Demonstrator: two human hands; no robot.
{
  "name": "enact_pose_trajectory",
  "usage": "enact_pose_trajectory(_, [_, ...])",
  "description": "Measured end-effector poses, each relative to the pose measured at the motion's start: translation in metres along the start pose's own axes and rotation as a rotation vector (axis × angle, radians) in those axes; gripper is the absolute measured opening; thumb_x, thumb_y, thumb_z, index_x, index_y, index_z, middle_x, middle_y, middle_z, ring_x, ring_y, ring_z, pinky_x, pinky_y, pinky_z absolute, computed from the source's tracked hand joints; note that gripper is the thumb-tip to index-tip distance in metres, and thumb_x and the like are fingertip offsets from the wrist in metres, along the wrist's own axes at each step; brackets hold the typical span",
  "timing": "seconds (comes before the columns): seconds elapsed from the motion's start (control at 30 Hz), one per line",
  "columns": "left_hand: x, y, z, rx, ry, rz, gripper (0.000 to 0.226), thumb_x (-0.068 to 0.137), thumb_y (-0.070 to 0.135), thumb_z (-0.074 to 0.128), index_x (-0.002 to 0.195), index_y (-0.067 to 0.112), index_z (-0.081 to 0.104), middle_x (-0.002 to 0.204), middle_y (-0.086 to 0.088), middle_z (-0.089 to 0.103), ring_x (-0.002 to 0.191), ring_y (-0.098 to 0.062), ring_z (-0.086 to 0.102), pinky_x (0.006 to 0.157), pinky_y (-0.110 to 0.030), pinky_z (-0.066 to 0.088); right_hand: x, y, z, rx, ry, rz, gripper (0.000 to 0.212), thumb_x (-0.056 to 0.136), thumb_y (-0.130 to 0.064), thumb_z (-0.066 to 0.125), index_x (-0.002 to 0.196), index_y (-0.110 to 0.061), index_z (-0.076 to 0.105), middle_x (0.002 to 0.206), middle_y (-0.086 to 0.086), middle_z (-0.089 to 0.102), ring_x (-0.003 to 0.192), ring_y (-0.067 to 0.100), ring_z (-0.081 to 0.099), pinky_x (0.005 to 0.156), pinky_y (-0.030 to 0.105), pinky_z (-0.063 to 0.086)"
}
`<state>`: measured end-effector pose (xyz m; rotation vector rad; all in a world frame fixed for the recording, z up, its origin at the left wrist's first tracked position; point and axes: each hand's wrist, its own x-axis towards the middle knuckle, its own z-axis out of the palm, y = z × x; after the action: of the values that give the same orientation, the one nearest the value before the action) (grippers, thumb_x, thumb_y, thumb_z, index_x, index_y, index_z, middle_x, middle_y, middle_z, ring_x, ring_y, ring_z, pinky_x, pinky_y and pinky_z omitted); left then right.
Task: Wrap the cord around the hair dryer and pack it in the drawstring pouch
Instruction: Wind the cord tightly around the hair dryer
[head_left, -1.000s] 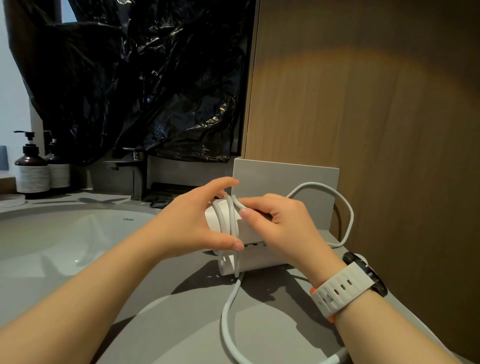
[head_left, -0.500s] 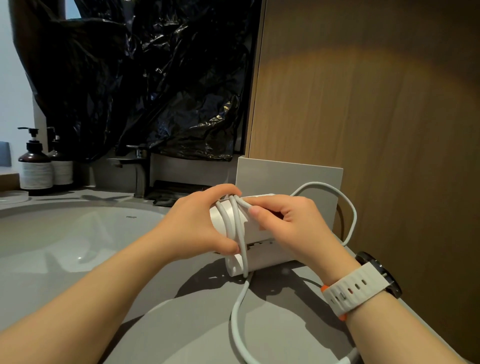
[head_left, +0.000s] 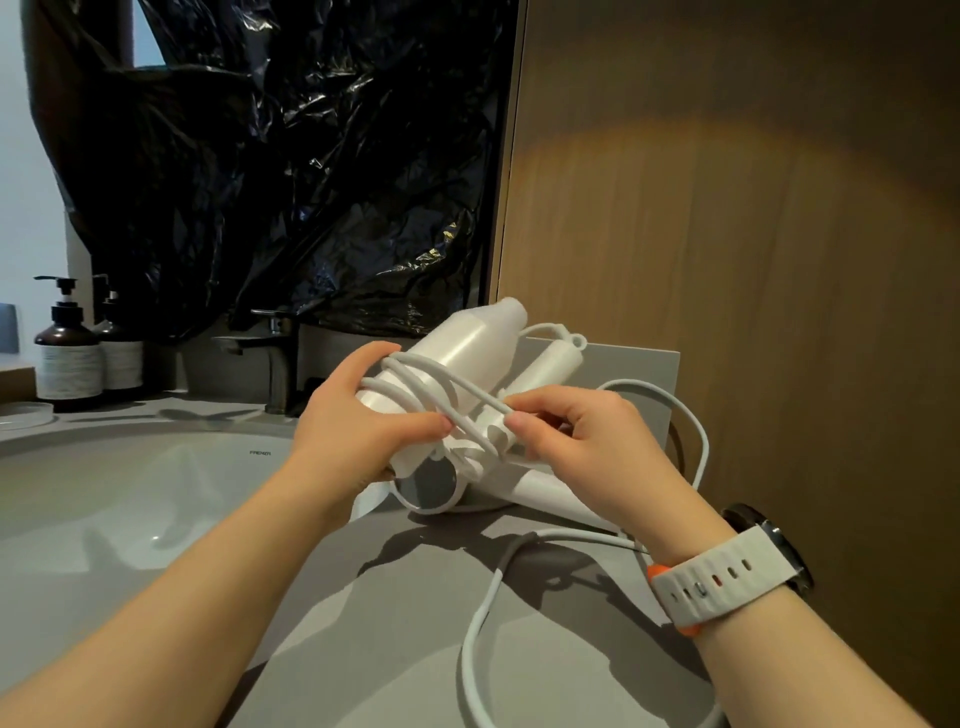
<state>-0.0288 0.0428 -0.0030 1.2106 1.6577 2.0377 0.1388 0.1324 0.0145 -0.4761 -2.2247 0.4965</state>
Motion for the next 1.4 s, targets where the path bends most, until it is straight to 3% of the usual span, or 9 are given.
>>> enact_pose_trajectory(0.13, [0.006, 0.0, -0.008, -0.199, 0.032, -0.126, 0.047, 0.069, 0.006, 0.077, 0.108, 0.029, 0.06, 0.107, -0.005, 0.059, 0.095, -0.029, 0.057, 0.062, -0.044, 0.058, 0.011, -0.004, -0.015, -0.039, -0.143, 0.101, 0.016, 0.094, -0.03, 0.052, 0.092, -0.031, 0.068, 0.064, -0.009, 0.06, 0.052, 0.0, 0.048, 0.055, 0.018, 0.04])
enact_pose_trajectory(0.3, [0.009, -0.001, -0.01, -0.338, 0.025, -0.239, 0.038, 0.074, 0.012, 0.074, 0.107, 0.026, 0.061, 0.109, -0.009, 0.061, 0.098, -0.033, 0.059, 0.059, -0.042, 0.057, 0.01, 0.005, 0.002, 0.017, -0.059, 0.118, 0.017, 0.093, -0.03, 0.052, 0.083, -0.036, 0.064, 0.074, -0.003, 0.064, 0.068, 0.015, 0.055, 0.066, 0.03, 0.048])
enact_pose_trajectory(0.47, [0.008, -0.002, -0.008, -0.381, -0.018, -0.276, 0.04, 0.074, 0.015, 0.073, 0.111, 0.025, 0.061, 0.109, -0.01, 0.061, 0.098, -0.033, 0.059, 0.062, -0.044, 0.058, 0.012, 0.013, -0.002, 0.097, 0.064, 0.161, 0.018, 0.091, -0.03, 0.054, 0.078, -0.033, 0.066, 0.065, 0.0, 0.058, 0.061, 0.01, 0.046, 0.06, 0.026, 0.042])
enact_pose_trajectory(0.73, [-0.003, 0.006, 0.001, -0.505, -0.067, -0.317, 0.013, 0.078, 0.016, 0.066, 0.088, 0.023, 0.062, 0.099, -0.011, 0.058, 0.093, -0.03, 0.059, 0.064, -0.043, 0.055, 0.004, 0.01, -0.003, 0.437, 0.048, 0.248, 0.019, 0.09, -0.027, 0.056, 0.081, -0.022, 0.072, 0.066, 0.012, 0.04, 0.051, 0.011, 0.031, 0.046, 0.022, 0.027])
enact_pose_trajectory(0.9, [-0.009, 0.006, 0.007, -0.588, -0.138, -0.39, 0.048, 0.051, 0.026, 0.071, 0.096, 0.017, 0.062, 0.102, -0.014, 0.062, 0.093, -0.032, 0.062, 0.056, -0.04, 0.057, 0.0, 0.015, -0.006, 0.832, -0.073, 0.413, 0.031, 0.074, -0.038, 0.062, 0.087, -0.01, 0.068, 0.058, 0.0, 0.042, 0.041, 0.006, 0.027, 0.041, 0.018, 0.021])
enact_pose_trajectory(1.0, [-0.011, 0.006, 0.009, -0.646, -0.157, -0.404, 0.046, 0.052, 0.026, 0.069, 0.096, 0.016, 0.062, 0.1, -0.015, 0.061, 0.093, -0.034, 0.061, 0.056, -0.041, 0.057, -0.001, 0.018, -0.004, 1.035, -0.183, 0.501, 0.048, 0.067, -0.038, 0.062, 0.104, -0.009, 0.06, 0.053, -0.002, 0.043, 0.037, 0.005, 0.023, 0.046, 0.019, 0.012])
enact_pose_trajectory(1.1, [-0.013, 0.007, 0.009, -0.665, -0.189, -0.412, 0.047, 0.054, 0.027, 0.068, 0.099, 0.016, 0.061, 0.097, -0.015, 0.061, 0.091, -0.035, 0.06, 0.053, -0.039, 0.057, 0.0, 0.02, -0.007, 1.07, -0.258, 0.542, 0.057, 0.064, -0.039, 0.062, 0.113, -0.012, 0.051, 0.052, -0.002, 0.044, 0.036, 0.006, 0.022, 0.052, 0.022, 0.01])
enact_pose_trajectory(1.23, [-0.015, 0.005, 0.008, -0.631, -0.247, -0.484, 0.051, 0.056, 0.035, 0.068, 0.103, 0.016, 0.062, 0.085, -0.017, 0.065, 0.076, -0.037, 0.064, 0.038, -0.03, 0.05, 0.001, 0.024, -0.013, 1.035, -0.293, 0.574, 0.07, 0.054, -0.043, 0.068, 0.114, -0.014, 0.045, 0.056, 0.0, 0.051, 0.034, 0.005, 0.025, 0.044, 0.017, 0.015])
enact_pose_trajectory(1.4, [-0.017, 0.0, 0.014, -0.568, -0.37, -0.601, 0.058, 0.056, 0.051, 0.063, 0.101, 0.014, 0.066, 0.08, -0.018, 0.067, 0.053, -0.035, 0.063, 0.028, -0.019, 0.041, 0.0, 0.026, -0.011, 1.11, -0.283, 0.663, 0.063, 0.049, -0.051, 0.068, 0.095, -0.01, 0.056, 0.059, 0.0, 0.05, 0.032, 0.004, 0.024, 0.047, 0.016, 0.013])
